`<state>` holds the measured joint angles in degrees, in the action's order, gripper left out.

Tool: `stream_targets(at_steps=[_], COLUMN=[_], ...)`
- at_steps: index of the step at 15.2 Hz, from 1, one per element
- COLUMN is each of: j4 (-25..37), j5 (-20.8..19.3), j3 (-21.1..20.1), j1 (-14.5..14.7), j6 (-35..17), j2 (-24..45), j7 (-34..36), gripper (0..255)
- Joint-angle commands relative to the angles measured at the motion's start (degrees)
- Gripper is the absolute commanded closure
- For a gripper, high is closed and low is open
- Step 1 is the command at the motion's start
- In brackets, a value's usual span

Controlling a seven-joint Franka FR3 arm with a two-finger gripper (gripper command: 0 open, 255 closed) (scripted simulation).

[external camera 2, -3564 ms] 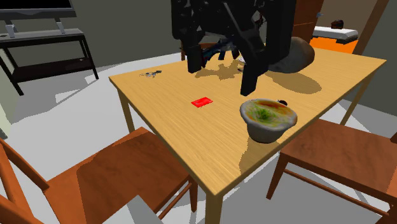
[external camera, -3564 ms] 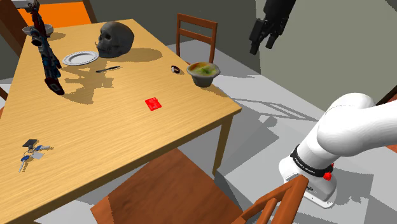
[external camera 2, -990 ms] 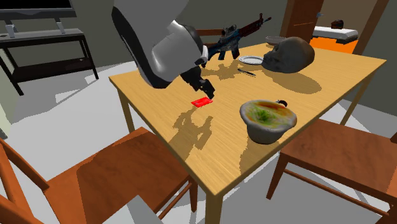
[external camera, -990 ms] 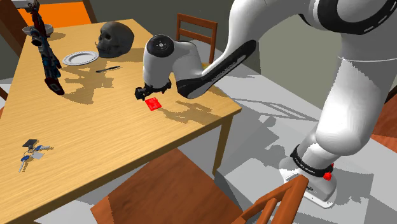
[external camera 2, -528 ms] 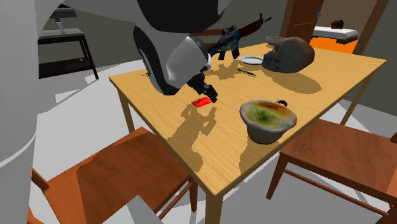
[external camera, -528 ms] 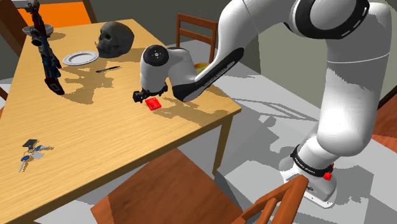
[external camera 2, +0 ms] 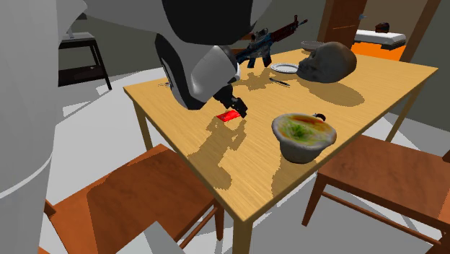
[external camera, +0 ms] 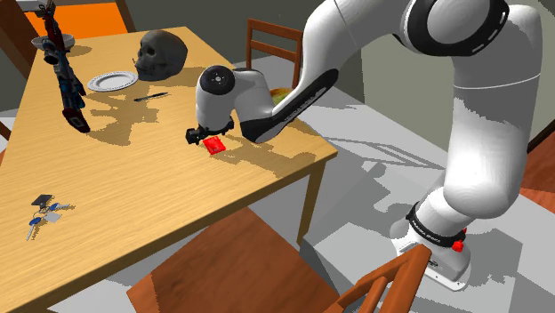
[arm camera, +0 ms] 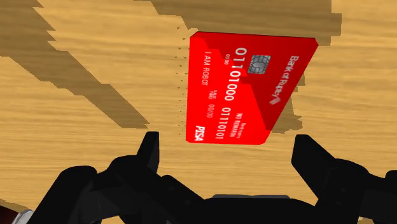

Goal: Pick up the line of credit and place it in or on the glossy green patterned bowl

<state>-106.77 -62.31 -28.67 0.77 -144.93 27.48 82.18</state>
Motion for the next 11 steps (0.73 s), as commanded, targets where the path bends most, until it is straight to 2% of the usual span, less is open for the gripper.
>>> stream_targets(at_steps=[1, 11], j4=[0.00, -0.02], j5=[0.00, 0.68], j3=[0.00, -0.34], j1=[0.00, -0.25], j6=[0.00, 0.28], j2=[0.00, -0.48], j7=[0.00, -0.64], gripper=[255, 255])
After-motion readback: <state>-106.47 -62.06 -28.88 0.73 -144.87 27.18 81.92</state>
